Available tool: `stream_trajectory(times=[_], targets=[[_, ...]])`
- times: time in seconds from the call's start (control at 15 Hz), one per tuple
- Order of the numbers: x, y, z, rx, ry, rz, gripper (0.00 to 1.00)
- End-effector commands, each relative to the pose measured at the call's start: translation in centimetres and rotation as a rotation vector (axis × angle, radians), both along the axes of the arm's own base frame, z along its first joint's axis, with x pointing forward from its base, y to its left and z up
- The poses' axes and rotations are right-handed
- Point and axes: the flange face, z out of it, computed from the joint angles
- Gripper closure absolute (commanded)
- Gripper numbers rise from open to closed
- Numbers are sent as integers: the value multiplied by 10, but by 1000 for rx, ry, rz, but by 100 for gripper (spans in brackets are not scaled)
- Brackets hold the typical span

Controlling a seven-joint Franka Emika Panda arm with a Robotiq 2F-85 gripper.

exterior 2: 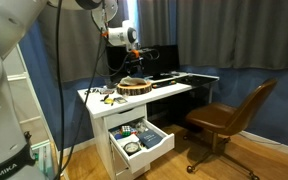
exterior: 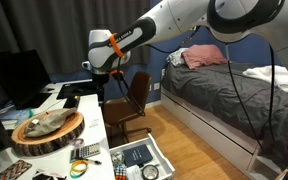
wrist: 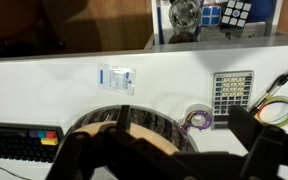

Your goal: Put the calculator inside the drawer

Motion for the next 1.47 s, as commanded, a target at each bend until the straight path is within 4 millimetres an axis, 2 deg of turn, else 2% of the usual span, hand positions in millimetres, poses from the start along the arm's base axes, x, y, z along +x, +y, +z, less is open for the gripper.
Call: stream_trajectory(times=[0.0,0.4,0.93,1.4], targets=[[-1,37,-19,13,44,24,0],[-11,83,-62,3,98,39,0],[-21,106,-111,-58,138,41,0],[-45,128,-141,-159,166,98,0]])
